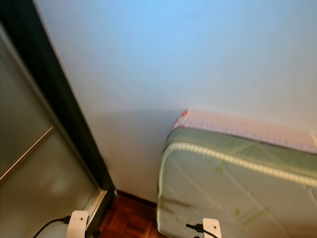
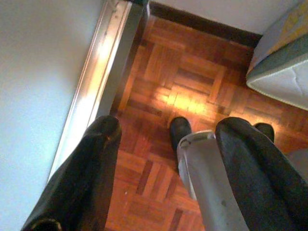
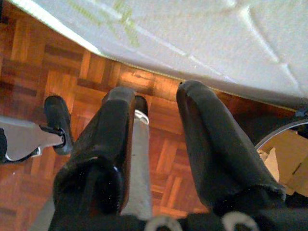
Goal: Clean up the room
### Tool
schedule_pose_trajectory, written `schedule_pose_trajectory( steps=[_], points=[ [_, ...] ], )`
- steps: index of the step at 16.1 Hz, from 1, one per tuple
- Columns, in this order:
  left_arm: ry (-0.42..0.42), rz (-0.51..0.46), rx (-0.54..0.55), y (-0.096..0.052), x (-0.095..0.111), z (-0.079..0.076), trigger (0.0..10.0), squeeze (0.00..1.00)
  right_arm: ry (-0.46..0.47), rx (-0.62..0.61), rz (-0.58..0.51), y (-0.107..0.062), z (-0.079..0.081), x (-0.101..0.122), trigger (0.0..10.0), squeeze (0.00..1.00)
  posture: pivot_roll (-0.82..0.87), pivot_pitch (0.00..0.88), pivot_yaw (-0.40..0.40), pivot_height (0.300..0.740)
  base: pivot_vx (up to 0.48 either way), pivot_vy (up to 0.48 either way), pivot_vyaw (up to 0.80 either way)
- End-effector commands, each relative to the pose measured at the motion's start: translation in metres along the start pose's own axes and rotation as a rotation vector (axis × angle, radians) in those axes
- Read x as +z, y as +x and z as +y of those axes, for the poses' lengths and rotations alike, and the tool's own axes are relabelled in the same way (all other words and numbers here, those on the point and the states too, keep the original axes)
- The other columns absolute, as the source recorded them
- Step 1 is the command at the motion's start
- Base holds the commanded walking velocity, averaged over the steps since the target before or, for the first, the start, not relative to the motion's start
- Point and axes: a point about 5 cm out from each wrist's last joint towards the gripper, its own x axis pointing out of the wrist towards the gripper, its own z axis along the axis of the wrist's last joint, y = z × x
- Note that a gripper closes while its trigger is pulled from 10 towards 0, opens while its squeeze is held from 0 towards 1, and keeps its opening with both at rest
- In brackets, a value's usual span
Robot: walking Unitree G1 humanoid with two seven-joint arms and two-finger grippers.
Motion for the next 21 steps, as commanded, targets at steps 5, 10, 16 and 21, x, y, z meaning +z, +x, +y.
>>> schedule_pose_trajectory(
  steps=[5, 10, 16, 21],
  points=[
    [-0.132, 0.045, 0.092, -0.0012, 0.0001, 0.0277, 10.0, 0.0, 0.007, 0.053, -0.119, 0.005, -0.0149, 0.0756, 10.0, 0.0, 0.15, 0.0, -0.141, 0.74, -0.244, 0.0, 0.0],
    [-0.133, 0.046, 0.088, -0.0012, 0.0, 0.0273, 10.0, 0.0, 0.001, 0.062, -0.123, 0.0049, -0.0149, 0.0762, 10.0, 0.0, 0.15, 0.0, -0.144, 0.74, -0.246, 0.0, 0.0],
    [-0.132, 0.045, 0.089, -0.0011, 0.0002, 0.0272, 10.0, 0.0, 0.002, 0.064, -0.123, 0.0049, -0.015, 0.0765, 10.0, 0.0, 0.15, 0.0, -0.143, 0.74, -0.244, 0.0, 0.0],
    [-0.136, 0.045, 0.09, -0.001, 0.0005, 0.027, 10.0, 0.0, -0.002, 0.066, -0.12, 0.0048, -0.0151, 0.0767, 10.0, 0.0, 0.14, 0.0, -0.148, 0.74, -0.246, 0.0, 0.0]
  ],
)
